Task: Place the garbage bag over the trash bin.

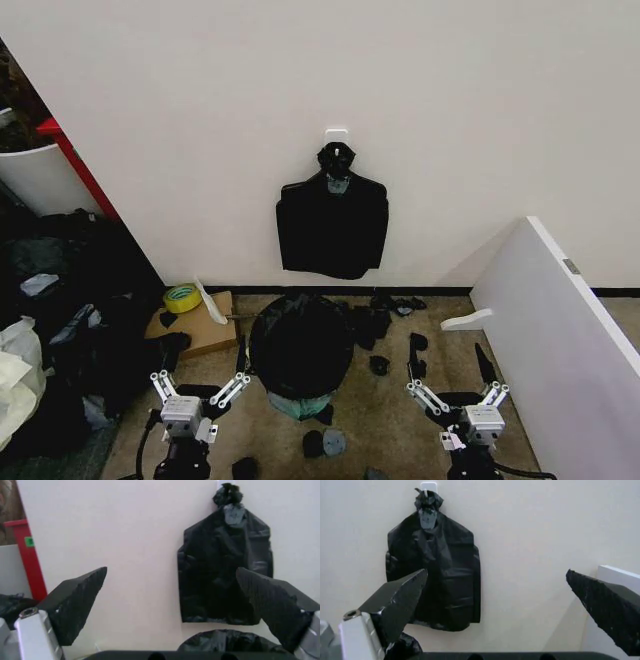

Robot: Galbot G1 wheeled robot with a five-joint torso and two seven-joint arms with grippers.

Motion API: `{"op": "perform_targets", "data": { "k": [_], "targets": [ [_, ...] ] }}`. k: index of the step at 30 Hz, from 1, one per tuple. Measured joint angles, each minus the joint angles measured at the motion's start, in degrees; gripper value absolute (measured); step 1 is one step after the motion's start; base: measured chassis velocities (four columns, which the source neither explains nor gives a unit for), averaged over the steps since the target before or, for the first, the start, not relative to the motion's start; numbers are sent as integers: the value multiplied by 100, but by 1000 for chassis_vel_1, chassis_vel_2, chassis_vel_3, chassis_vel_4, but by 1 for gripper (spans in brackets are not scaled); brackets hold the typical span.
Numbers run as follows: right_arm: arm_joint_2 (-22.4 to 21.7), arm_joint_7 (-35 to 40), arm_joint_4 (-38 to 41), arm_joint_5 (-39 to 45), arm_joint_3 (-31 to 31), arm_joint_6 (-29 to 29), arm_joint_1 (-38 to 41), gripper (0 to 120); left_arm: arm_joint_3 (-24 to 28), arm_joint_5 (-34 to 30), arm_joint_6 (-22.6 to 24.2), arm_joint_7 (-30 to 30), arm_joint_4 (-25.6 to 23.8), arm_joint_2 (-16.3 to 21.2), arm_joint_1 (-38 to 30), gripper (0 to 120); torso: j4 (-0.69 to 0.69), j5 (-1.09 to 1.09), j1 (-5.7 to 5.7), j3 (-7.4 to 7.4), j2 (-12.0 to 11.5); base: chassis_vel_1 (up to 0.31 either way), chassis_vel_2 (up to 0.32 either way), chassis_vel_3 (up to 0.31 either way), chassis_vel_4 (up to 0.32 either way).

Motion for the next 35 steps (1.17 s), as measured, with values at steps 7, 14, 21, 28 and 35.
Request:
{"op": "perform_targets", "data": {
  "k": [7,14,21,28,35],
  "targets": [
    [-2,5,-9,1,1,2,10,100,73,76,11,3,112,16,-67,100,0,0,0,0,0,0,0,0,0],
    [-6,6,-12,8,1,0,13,100,90,27,95,-1,172,30,-47,100,0,0,0,0,0,0,0,0,0],
    [-8,8,-15,13,0,-2,15,100,119,-7,223,1,213,123,-158,100,0,0,0,0,0,0,0,0,0],
    [-11,10,-15,18,-1,-6,18,100,187,-146,656,27,35,379,-487,100,0,0,0,0,0,0,0,0,0],
    [-13,13,-15,20,-1,-8,19,100,101,-381,676,-58,74,570,-628,100,0,0,0,0,0,0,0,0,0]
  ]
}}
